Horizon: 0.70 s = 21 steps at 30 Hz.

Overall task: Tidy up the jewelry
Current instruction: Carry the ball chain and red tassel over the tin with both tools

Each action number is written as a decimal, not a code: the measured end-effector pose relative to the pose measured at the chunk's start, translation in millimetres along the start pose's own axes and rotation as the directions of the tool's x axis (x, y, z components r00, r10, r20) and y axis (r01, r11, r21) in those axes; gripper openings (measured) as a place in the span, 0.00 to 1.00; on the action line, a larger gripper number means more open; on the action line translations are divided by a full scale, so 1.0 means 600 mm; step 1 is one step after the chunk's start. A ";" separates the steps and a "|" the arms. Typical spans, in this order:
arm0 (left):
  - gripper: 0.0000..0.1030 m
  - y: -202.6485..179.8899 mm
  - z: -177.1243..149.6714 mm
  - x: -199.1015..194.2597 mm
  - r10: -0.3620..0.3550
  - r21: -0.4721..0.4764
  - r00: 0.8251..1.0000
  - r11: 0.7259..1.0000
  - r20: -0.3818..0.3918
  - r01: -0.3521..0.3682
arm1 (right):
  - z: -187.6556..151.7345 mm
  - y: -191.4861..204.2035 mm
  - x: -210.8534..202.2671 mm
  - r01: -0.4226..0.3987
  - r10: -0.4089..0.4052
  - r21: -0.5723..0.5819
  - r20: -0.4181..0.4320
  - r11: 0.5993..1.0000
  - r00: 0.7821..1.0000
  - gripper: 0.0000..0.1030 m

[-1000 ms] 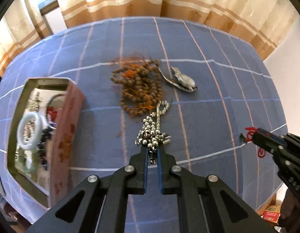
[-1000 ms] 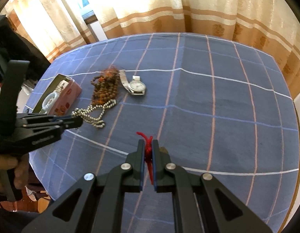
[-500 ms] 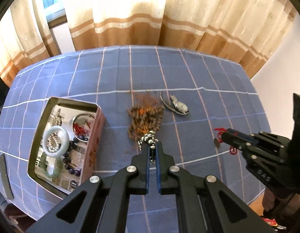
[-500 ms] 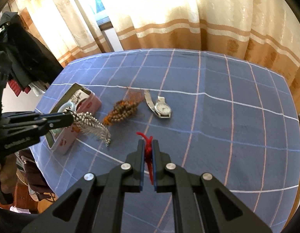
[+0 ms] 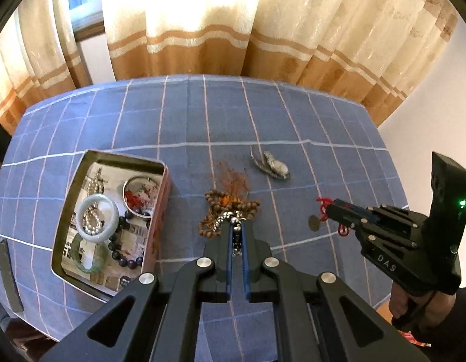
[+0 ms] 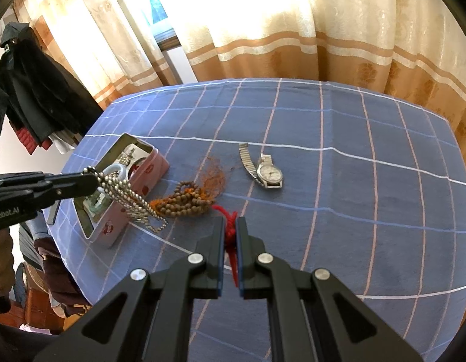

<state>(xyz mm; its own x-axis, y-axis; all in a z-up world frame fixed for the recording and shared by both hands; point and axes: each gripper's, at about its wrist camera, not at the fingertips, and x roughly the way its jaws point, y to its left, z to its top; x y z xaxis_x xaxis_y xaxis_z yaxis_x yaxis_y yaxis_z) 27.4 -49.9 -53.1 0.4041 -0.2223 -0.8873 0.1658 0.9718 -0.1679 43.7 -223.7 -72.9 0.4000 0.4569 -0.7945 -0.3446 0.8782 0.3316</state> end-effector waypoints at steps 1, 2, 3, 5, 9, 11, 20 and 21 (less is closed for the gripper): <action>0.04 0.002 -0.003 0.003 0.013 0.004 1.000 1.000 -0.008 -0.013 | 0.000 0.001 0.001 -0.002 0.002 0.001 0.000 1.000 1.000 0.09; 0.04 0.004 -0.007 0.006 0.019 0.009 1.000 1.000 -0.015 -0.019 | 0.000 0.002 0.002 -0.004 0.004 0.002 0.001 1.000 1.000 0.09; 0.04 0.004 -0.012 0.006 0.025 0.018 1.000 1.000 -0.016 -0.024 | 0.000 0.003 0.002 -0.005 0.005 0.003 0.002 1.000 1.000 0.09; 0.04 0.003 -0.017 0.003 0.029 0.027 0.999 0.999 -0.016 -0.028 | -0.001 0.003 0.001 -0.007 0.007 0.006 0.003 1.000 1.000 0.09; 0.05 0.008 -0.020 -0.003 0.036 0.016 0.999 0.999 -0.001 -0.036 | -0.002 0.003 0.003 -0.008 0.008 0.011 0.001 1.000 1.000 0.09; 0.05 0.019 -0.024 0.015 0.036 -0.002 0.998 0.999 -0.055 -0.036 | -0.002 0.004 0.005 -0.012 0.012 0.011 -0.004 1.000 1.000 0.09; 0.04 0.021 -0.047 0.030 0.036 0.018 0.996 0.999 -0.082 -0.034 | -0.002 0.007 0.008 -0.018 0.018 0.004 -0.010 1.000 1.000 0.09; 0.04 0.023 -0.048 0.030 0.042 0.013 0.996 0.999 -0.081 -0.041 | -0.002 0.007 0.009 -0.018 0.018 0.002 -0.011 1.000 1.000 0.09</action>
<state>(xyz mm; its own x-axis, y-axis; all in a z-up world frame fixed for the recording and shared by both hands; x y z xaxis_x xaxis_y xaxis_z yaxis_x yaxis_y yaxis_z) 11.1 -38.3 -84.0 0.3367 -0.1746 -0.9253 0.1611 0.9788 -0.1260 43.1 -217.6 -76.4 0.3843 0.4712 -0.7939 -0.3503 0.8701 0.3469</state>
